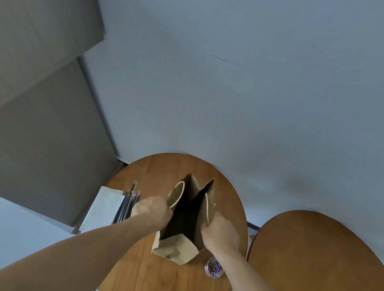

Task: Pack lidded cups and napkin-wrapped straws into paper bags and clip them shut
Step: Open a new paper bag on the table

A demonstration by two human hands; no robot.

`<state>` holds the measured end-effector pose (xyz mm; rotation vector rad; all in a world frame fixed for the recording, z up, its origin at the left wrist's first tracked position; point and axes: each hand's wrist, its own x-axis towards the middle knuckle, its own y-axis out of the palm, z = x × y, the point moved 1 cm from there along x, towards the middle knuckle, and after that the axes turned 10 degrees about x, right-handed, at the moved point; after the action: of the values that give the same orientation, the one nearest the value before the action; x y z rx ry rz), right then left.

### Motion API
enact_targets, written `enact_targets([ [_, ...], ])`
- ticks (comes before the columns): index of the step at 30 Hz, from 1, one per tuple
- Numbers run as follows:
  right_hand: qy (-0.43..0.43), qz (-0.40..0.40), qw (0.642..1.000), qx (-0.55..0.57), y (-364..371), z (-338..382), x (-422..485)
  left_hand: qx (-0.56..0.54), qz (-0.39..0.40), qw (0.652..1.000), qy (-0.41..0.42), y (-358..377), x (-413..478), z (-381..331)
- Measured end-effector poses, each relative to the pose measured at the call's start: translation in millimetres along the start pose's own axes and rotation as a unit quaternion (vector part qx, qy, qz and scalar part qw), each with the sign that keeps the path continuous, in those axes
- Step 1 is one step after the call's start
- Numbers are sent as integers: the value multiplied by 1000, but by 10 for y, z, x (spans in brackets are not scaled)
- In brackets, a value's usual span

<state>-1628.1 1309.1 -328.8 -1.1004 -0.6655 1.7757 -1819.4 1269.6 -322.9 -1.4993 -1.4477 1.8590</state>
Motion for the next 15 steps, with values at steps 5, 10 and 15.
enact_targets([
  [5, 35, -32, 999, -14, -238, -302, 80, -5, -52, 996, -76, -125, 130, 385],
  [10, -9, -4, 1000, 10, -143, -189, 48, -55, -31, 997, -42, -36, 89, 298],
  [15, -17, 108, 993, 40, -2, -187, 8, -60, 35, 997, 35, 22, 133, 222],
])
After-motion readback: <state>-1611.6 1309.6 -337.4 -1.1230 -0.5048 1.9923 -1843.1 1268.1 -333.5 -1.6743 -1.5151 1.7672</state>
